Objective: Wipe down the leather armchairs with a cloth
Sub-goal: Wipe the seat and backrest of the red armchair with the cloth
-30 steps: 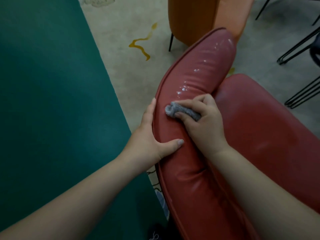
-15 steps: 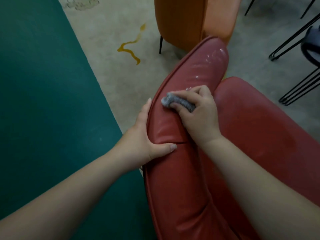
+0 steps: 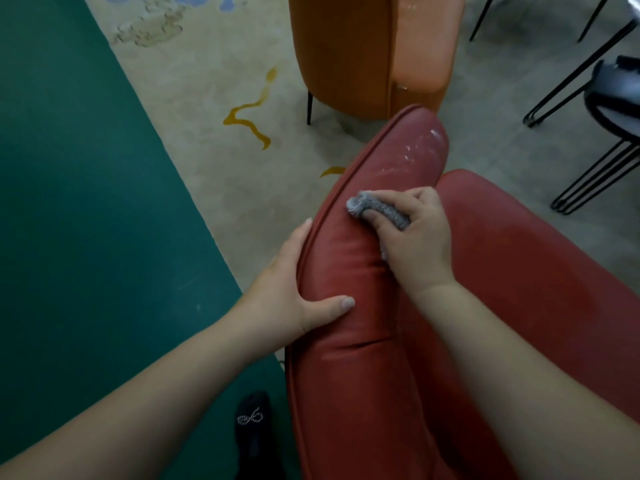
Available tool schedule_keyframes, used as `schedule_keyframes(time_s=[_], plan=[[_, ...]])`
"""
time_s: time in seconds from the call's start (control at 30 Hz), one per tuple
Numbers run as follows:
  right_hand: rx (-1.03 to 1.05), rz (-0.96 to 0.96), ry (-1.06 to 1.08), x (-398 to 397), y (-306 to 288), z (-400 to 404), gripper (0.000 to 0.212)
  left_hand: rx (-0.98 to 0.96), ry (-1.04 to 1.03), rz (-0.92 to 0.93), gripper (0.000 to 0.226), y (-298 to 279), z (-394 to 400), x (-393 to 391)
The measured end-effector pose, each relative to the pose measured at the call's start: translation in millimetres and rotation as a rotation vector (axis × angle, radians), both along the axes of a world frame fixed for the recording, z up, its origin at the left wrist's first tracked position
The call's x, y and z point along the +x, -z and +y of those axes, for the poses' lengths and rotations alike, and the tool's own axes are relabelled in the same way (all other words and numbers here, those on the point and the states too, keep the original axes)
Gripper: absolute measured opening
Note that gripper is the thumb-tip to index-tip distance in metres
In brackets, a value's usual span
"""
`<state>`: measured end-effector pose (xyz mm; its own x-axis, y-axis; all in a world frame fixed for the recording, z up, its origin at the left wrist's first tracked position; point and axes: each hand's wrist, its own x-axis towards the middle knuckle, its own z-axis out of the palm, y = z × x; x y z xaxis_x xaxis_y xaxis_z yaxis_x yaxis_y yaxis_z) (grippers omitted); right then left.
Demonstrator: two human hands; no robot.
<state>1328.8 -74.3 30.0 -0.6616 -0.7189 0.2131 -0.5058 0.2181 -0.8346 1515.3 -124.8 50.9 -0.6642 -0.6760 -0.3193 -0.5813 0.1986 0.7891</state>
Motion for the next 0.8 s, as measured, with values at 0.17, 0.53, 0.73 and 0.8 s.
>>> schedule_keyframes(time_s=[0.17,0.53,0.73,0.8], plan=[[-0.082,-0.026,-0.021,34,7,33,0.032,0.008,0.098,0.015,0.121,2,-28,-20],[-0.046,-0.165,0.266,12,-3,-14,0.027,-0.009,0.356,0.032,0.112,-1,-76,-44],[-0.027,-0.129,0.310,8,6,-13,0.029,-0.007,0.428,0.028,0.114,3,-89,-56],[-0.037,-0.156,0.374,-10,6,-31,0.027,-0.010,0.421,0.028,0.114,5,-92,-62]])
